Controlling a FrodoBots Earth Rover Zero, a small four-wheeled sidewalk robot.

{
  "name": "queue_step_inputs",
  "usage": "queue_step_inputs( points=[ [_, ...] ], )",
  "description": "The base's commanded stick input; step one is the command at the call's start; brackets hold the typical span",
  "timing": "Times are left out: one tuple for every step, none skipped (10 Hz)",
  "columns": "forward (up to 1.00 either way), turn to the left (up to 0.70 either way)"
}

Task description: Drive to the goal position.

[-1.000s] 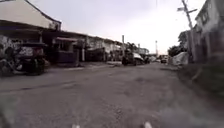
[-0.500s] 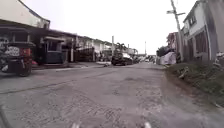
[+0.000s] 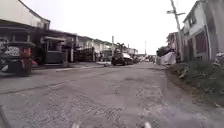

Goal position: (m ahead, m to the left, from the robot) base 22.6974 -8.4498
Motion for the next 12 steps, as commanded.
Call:
queue_step_inputs(
  points=[
    [0.70, 0.00],
    [0.70, 0.00],
    [0.70, -0.04],
    [0.70, -0.27],
    [0.70, -0.32],
    [0.70, -0.20],
    [0.70, -0.08],
    [0.70, 0.00],
    [0.70, 0.00],
    [0.70, 0.00],
    [0.70, 0.00],
    [0.70, 0.00]
  ],
)
